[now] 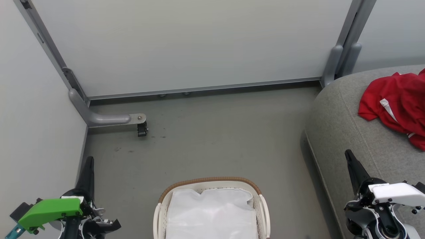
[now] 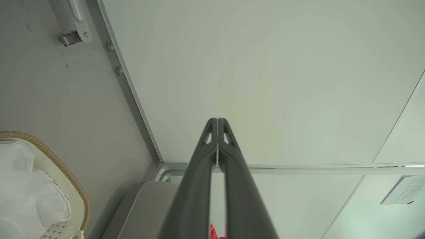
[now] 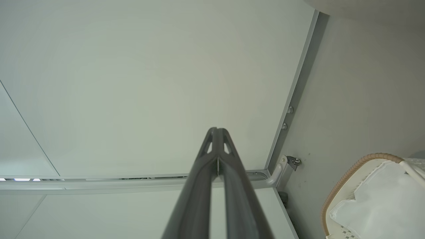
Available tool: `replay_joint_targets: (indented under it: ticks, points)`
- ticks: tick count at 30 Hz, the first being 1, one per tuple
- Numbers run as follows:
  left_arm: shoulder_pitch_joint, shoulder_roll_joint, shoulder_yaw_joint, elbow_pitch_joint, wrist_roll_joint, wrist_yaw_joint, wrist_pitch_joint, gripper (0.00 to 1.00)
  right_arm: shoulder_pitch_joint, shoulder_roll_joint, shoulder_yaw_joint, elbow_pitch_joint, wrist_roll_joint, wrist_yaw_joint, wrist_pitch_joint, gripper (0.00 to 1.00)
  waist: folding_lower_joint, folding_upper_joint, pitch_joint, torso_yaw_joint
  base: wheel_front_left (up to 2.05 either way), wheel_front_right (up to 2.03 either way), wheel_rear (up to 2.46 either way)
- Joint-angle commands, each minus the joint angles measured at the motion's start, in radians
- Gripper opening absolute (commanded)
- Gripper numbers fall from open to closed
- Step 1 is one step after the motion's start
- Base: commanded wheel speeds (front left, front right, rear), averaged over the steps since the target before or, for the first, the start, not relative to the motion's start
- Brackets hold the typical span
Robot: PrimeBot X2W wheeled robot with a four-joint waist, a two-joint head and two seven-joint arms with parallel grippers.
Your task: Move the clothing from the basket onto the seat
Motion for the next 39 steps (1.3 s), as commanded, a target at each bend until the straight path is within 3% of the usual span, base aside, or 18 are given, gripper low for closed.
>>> replay_joint_targets:
  ticks: [1,39]
  points:
    - [-0.020,0.000,0.007,-0.004,-0.021,-0.007,0.006,0.00,-0.010,-0.006,-0.004,-0.006,0.022,0.000,0.008,0.00,0.0000,0.0000,0.000,0.000,0.00,0.00,0.00]
    - [-0.019,0.000,0.008,-0.004,-0.029,-0.007,0.010,0.00,-0.010,-0.006,-0.004,-0.007,0.032,0.000,0.010,0.00,0.0000,0.0000,0.001,-0.001,0.00,0.00,0.00]
